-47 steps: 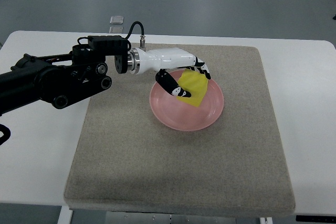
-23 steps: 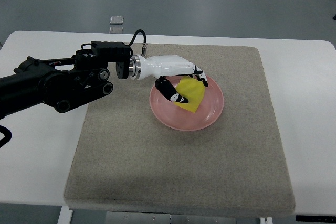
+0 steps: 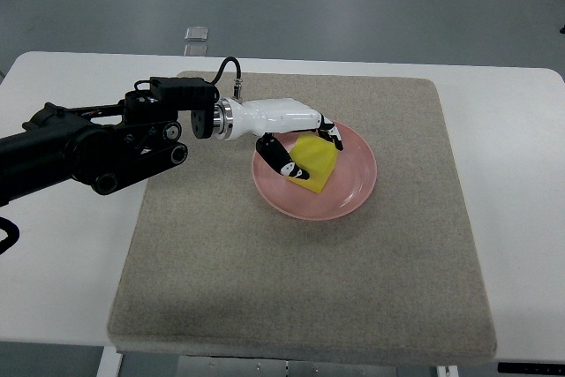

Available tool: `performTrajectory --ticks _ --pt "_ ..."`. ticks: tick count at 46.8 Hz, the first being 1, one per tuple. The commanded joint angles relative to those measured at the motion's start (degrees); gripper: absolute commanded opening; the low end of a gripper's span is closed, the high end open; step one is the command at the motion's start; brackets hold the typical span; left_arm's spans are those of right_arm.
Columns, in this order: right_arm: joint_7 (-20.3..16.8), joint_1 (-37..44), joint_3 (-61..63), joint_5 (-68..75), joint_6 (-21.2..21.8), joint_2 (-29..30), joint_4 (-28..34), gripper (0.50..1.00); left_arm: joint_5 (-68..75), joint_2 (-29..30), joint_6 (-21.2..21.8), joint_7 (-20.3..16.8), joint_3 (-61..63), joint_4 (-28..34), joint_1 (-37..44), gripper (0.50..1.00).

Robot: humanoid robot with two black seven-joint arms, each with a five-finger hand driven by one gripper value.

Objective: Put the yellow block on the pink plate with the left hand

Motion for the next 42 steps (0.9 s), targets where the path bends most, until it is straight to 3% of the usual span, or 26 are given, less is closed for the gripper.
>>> performTrajectory --ticks 1,3,6,26,42 --pt "0.0 0.0 0.0 0.0 0.0 0.0 0.0 0.924 -0.1 0.0 0.1 -0.6 -0.1 0.0 0.0 0.887" --pt "0.0 0.0 0.1 0.0 0.0 0.0 0.0 0.924 -0.1 0.1 0.1 -0.7 -0.1 0.0 0.0 0.898" --pt "0.0 0.0 0.0 0.0 0.0 0.0 0.0 0.924 -0.3 0.1 0.2 -0.7 -0.2 0.0 0.1 0.956" --pt "0.0 0.0 0.0 0.0 0.0 0.0 0.0 0.924 -0.9 3.5 0.3 -1.8 -2.3 0.6 0.0 0.964" --pt "0.0 0.0 0.0 0.0 0.0 0.0 0.0 0.924 -2.6 5.2 0.9 -1.8 -7.8 10.3 0.1 0.979"
